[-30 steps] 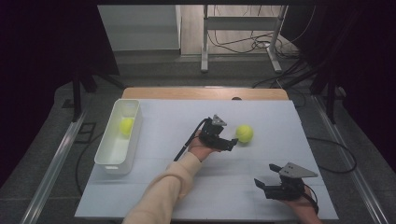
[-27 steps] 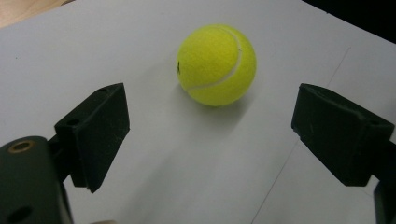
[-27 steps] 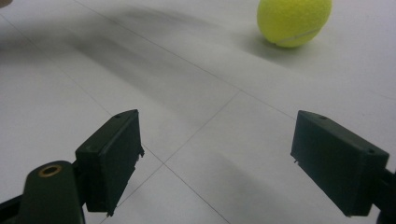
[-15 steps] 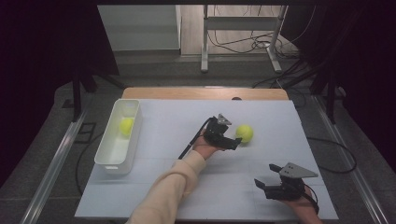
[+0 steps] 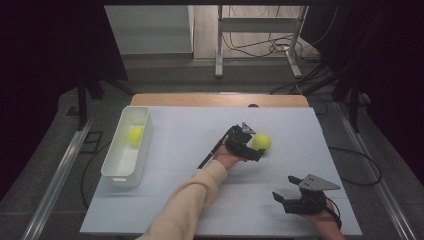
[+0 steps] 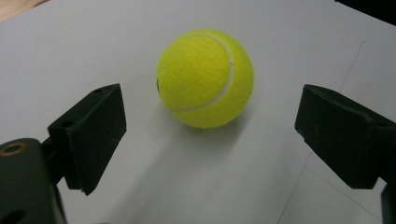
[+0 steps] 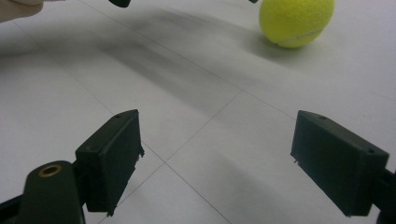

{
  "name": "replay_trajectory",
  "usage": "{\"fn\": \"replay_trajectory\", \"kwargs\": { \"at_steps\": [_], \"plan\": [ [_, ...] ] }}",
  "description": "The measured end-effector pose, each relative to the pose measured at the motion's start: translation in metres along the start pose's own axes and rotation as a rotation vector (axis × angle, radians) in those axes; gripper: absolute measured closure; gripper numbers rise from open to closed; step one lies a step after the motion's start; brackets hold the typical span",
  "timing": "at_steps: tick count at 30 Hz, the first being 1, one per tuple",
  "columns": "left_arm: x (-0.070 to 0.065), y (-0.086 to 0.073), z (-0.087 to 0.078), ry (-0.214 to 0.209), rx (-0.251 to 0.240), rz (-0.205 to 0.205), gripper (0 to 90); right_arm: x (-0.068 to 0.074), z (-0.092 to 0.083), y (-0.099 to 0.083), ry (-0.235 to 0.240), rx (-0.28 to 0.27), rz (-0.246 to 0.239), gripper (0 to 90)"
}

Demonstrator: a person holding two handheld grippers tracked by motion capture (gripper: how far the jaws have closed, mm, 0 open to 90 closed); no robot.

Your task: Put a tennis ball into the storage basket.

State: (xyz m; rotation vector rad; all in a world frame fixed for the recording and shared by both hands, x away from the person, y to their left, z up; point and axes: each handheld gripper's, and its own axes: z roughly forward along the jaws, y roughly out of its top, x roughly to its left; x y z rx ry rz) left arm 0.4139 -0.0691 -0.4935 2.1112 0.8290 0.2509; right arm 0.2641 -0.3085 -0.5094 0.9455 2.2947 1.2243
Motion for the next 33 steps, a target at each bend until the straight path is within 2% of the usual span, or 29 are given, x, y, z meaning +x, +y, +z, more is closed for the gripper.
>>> {"fn": "replay_trajectory", "kwargs": {
  "at_steps": [6, 16, 24, 27, 33],
  "plan": [
    [0.0, 0.002, 0.008, 0.013, 0.01, 0.002, 9.5, 0.0, 0.0, 0.0, 0.003, -0.002, -0.001, 16.6],
    [0.007, 0.001, 0.025, 0.02, 0.019, -0.025, 9.0, 0.0, 0.0, 0.0, 0.0, 0.002, 0.0, 16.6],
    [0.003, 0.004, 0.031, -0.004, 0.011, -0.005, 8.7, 0.0, 0.0, 0.0, -0.001, 0.001, -0.001, 16.6],
    [0.0, 0.007, 0.035, 0.0, 0.017, 0.007, 8.7, 0.0, 0.0, 0.0, 0.0, -0.001, 0.001, 16.6],
    [0.003, 0.01, 0.045, 0.018, 0.027, -0.017, 9.3, 0.0, -0.001, 0.0, -0.001, 0.0, -0.001, 16.7]
  ]
}}
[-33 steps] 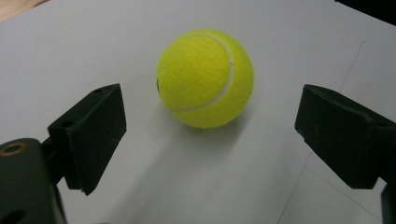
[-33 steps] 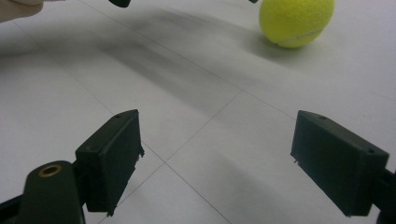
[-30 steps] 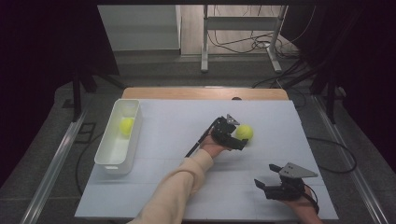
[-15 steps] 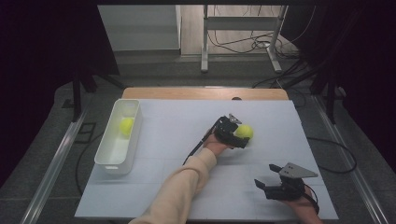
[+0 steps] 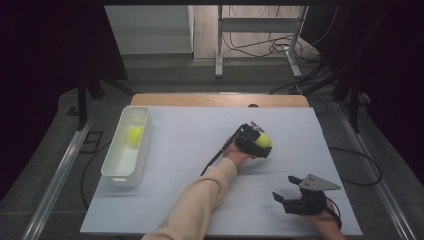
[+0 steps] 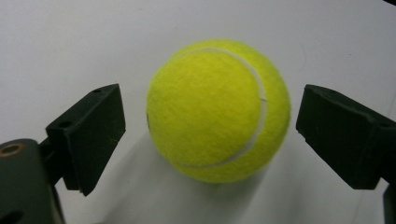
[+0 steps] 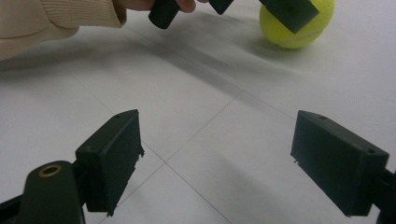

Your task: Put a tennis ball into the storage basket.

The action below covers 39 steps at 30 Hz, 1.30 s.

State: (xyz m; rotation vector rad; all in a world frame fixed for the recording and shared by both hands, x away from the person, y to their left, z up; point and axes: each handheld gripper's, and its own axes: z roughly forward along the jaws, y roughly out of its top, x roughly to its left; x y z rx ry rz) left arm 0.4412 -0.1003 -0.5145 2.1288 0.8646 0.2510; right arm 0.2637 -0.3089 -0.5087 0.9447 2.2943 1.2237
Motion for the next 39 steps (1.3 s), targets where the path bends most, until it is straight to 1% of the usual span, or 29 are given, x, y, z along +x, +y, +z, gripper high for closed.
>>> {"fn": "replay_trajectory", "kwargs": {
  "at_steps": [2, 3, 4, 5, 6, 7, 8, 12, 16, 18, 20, 21, 23, 27, 34, 36, 39],
  "plan": [
    [0.001, 0.0, 0.003, -0.003, 0.001, -0.009, 11.2, -0.001, 0.0, 0.0, 0.001, -0.001, 0.001, 16.6],
    [0.002, 0.0, 0.004, -0.007, 0.003, -0.009, 17.4, -0.001, -0.001, 0.0, 0.004, -0.005, 0.005, 16.6],
    [0.001, 0.0, 0.004, -0.026, -0.008, -0.017, 20.2, -0.001, -0.001, 0.0, 0.003, -0.005, 0.005, 16.6],
    [0.001, 0.0, 0.003, -0.025, -0.01, -0.014, 25.4, -0.001, -0.001, 0.0, 0.003, -0.006, 0.005, 16.6],
    [0.001, 0.0, 0.003, -0.025, -0.01, -0.014, 25.5, -0.001, -0.001, 0.0, 0.003, -0.006, 0.005, 16.6],
    [0.0, 0.0, 0.003, -0.017, -0.003, 0.004, 25.5, -0.001, -0.001, 0.0, 0.005, -0.007, 0.004, 16.6],
    [-0.001, 0.0, 0.002, -0.012, 0.0, 0.011, 25.9, -0.001, -0.001, 0.0, 0.003, -0.009, 0.004, 16.6],
    [-0.002, 0.001, -0.002, 0.002, 0.008, 0.021, 26.4, -0.001, -0.001, 0.0, 0.002, -0.009, 0.003, 16.6],
    [-0.001, 0.002, -0.011, -0.012, -0.011, -0.001, 26.5, -0.001, -0.001, 0.0, 0.004, -0.011, 0.004, 16.6],
    [-0.001, 0.003, -0.018, -0.004, -0.017, 0.004, 26.5, -0.002, -0.001, 0.0, 0.001, -0.007, 0.004, 16.6],
    [-0.001, 0.003, -0.023, 0.0, -0.02, -0.004, 26.5, -0.001, -0.001, 0.0, 0.003, -0.01, 0.004, 16.7],
    [-0.001, 0.003, -0.023, 0.0, -0.02, -0.004, 26.5, -0.001, -0.001, 0.0, 0.003, -0.01, 0.004, 16.7],
    [0.0, 0.002, -0.028, 0.006, -0.021, 0.0, 26.5, -0.001, -0.001, 0.0, 0.002, -0.009, 0.002, 16.6],
    [0.003, 0.0, -0.035, 0.009, -0.017, -0.012, 26.5, -0.001, -0.001, 0.0, 0.0, -0.007, 0.0, 16.6],
    [0.008, -0.006, -0.048, 0.019, -0.025, -0.016, 26.4, -0.002, -0.001, -0.001, -0.003, -0.001, 0.002, 16.6],
    [0.009, -0.007, -0.051, 0.017, -0.031, -0.02, 26.4, -0.001, -0.001, -0.001, -0.002, -0.004, 0.003, 16.6],
    [0.011, -0.01, -0.056, 0.0, -0.034, -0.044, 26.4, -0.001, -0.001, 0.0, -0.001, -0.003, 0.002, 16.6]
  ]
}}
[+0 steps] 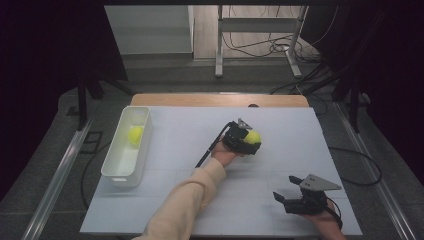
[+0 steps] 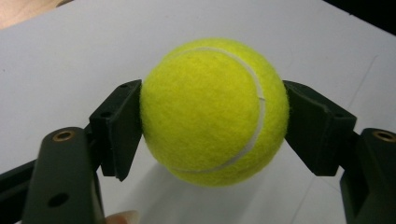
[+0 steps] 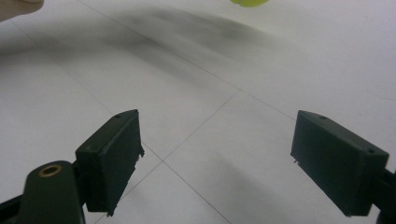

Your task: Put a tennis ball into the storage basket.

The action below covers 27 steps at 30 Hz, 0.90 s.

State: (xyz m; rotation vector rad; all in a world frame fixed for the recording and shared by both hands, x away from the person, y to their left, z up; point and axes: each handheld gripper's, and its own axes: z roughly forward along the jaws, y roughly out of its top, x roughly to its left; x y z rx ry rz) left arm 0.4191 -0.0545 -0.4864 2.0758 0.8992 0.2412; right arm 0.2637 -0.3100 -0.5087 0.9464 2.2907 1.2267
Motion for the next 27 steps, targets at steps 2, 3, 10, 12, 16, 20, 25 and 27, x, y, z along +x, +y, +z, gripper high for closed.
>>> {"fn": "replay_trajectory", "kwargs": {
  "at_steps": [2, 3, 10, 12, 16, 20, 25, 27],
  "plan": [
    [0.001, -0.002, -0.004, 0.005, 0.002, 0.007, 26.4, 0.0, 0.0, 0.0, 0.0, 0.0, 0.0, 16.6],
    [0.001, -0.003, -0.005, 0.007, -0.002, 0.004, 26.4, 0.0, 0.0, 0.0, -0.001, 0.001, 0.001, 16.6],
    [0.004, -0.008, -0.014, 0.022, -0.004, 0.005, 26.4, 0.0, 0.0, 0.0, 0.001, 0.001, -0.001, 16.6],
    [0.005, -0.009, -0.016, 0.022, -0.006, 0.006, 26.4, 0.0, 0.0, 0.0, 0.0, 0.001, 0.0, 16.6],
    [0.005, -0.011, -0.02, 0.025, -0.008, 0.014, 26.4, 0.0, 0.0, 0.0, 0.0, 0.001, 0.0, 16.6],
    [0.005, -0.013, -0.026, 0.024, -0.015, 0.014, 26.4, 0.0, 0.0, 0.0, -0.001, 0.001, 0.0, 16.6],
    [0.005, -0.017, -0.033, 0.021, -0.023, 0.013, 26.4, 0.0, 0.0, 0.0, -0.001, 0.0, 0.0, 16.6],
    [0.005, -0.019, -0.038, 0.017, -0.032, 0.009, 26.4, 0.0, 0.0, 0.0, -0.002, 0.0, 0.0, 16.6]
  ]
}}
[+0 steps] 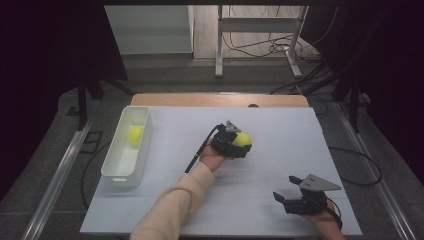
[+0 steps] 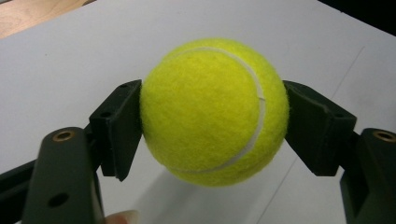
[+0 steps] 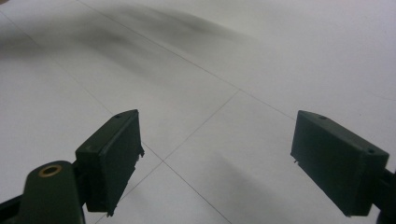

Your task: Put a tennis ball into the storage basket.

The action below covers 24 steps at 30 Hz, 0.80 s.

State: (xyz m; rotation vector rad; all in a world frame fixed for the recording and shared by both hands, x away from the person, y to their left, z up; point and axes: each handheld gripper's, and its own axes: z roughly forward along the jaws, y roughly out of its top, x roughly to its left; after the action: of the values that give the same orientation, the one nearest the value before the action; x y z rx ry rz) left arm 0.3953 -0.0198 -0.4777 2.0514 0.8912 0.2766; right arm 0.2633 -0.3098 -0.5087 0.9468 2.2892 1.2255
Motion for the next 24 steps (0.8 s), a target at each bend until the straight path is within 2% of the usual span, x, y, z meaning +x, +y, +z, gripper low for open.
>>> {"fn": "replay_trajectory", "kwargs": {
  "at_steps": [5, 12, 15, 17, 24],
  "plan": [
    [-0.005, -0.004, -0.014, -0.004, -0.03, 0.014, 26.4, 0.0, 0.0, 0.0, -0.005, -0.008, 0.002, 16.7],
    [-0.006, -0.009, -0.03, -0.006, -0.047, 0.021, 26.4, 0.002, -0.001, 0.001, -0.004, -0.01, -0.003, 16.7],
    [-0.006, -0.012, -0.035, 0.011, -0.052, 0.029, 26.4, 0.002, -0.001, 0.001, -0.005, -0.01, -0.003, 16.7],
    [-0.005, -0.015, -0.039, 0.042, -0.056, 0.042, 26.4, 0.001, -0.001, 0.001, -0.003, -0.01, 0.0, 16.7],
    [0.001, -0.024, -0.049, 0.051, -0.065, 0.03, 26.4, 0.002, 0.0, 0.001, -0.003, -0.005, -0.002, 16.7]
  ]
}}
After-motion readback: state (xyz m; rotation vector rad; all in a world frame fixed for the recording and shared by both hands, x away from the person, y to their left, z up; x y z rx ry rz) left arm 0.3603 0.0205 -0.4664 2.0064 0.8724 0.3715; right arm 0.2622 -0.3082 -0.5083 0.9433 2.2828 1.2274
